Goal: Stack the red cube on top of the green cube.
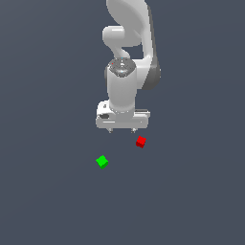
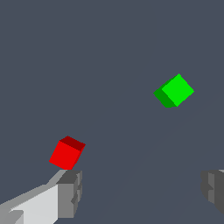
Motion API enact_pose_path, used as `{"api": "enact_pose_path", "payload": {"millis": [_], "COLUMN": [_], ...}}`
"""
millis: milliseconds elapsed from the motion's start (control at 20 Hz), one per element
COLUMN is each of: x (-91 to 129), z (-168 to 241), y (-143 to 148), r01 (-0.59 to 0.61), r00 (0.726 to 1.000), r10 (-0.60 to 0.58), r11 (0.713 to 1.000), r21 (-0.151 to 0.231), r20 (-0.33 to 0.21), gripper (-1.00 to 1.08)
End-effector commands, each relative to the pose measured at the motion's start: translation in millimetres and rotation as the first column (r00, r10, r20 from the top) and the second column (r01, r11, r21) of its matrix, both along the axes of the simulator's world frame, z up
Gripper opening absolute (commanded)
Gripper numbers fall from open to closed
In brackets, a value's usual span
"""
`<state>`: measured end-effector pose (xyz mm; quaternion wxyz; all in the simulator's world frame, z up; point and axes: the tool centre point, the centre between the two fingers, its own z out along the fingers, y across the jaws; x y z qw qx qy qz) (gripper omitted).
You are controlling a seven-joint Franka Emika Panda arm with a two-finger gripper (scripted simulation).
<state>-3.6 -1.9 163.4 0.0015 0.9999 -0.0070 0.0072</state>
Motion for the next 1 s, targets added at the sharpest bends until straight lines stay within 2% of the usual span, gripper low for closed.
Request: {"api": "enact_pose_path", "payload": {"millis": [0,450,950], "x": [0,-5,-17], "z": [0,-8,-36], "y": [0,8,37], "r01": [0.000,0.041,0.179], "r00": [1.000,0.999,0.984], "r10": [0.000,-0.041,-0.179], "r11": [1.000,0.999,0.984], "r21": [0.000,0.000,0.001], "r20": [0.000,-0.001,-0.005], "gripper": [1.00,1.00,1.00]}}
